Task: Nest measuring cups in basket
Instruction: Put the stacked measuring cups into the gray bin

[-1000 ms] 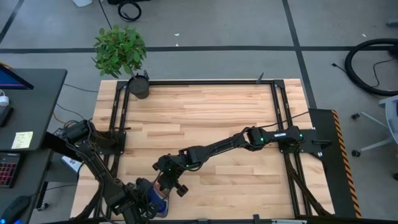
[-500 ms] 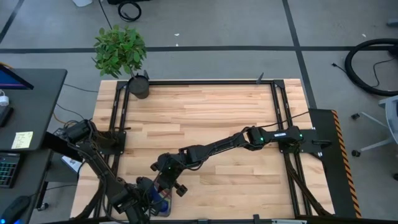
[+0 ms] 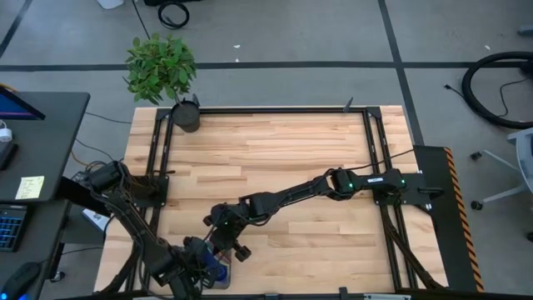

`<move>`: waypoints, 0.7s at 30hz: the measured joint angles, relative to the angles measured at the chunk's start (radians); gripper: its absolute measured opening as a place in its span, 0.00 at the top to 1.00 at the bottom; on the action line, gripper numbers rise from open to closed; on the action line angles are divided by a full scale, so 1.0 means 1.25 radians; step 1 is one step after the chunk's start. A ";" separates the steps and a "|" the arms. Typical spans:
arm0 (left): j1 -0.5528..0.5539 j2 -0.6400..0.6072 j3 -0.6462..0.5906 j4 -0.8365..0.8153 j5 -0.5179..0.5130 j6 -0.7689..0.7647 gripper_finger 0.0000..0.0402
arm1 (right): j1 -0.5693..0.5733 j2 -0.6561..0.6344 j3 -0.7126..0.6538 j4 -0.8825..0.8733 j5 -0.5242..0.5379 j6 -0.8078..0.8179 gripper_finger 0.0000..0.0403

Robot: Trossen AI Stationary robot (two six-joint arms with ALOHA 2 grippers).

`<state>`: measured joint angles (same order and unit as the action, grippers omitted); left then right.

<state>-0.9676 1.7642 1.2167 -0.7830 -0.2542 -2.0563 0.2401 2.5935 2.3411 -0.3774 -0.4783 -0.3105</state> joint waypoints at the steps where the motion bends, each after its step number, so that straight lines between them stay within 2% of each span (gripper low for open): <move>1: -0.002 0.003 0.000 0.000 0.002 0.000 0.99 | 0.000 0.000 0.008 -0.003 0.007 0.000 1.00; 6: -0.005 0.009 0.000 0.004 0.011 0.000 0.99 | -0.001 -0.021 0.010 -0.034 0.035 -0.005 1.00; 12: -0.005 0.009 0.000 0.005 0.009 0.004 0.99 | -0.004 -0.027 0.010 -0.158 0.030 -0.005 1.00; 21: -0.005 0.009 0.000 0.010 0.009 0.003 0.99 | 0.013 -0.020 -0.007 -0.147 0.029 -0.025 1.00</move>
<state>-0.9745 1.7756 1.2167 -0.7702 -0.2432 -2.0523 0.2568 2.5687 2.3327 -0.5612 -0.4416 -0.3412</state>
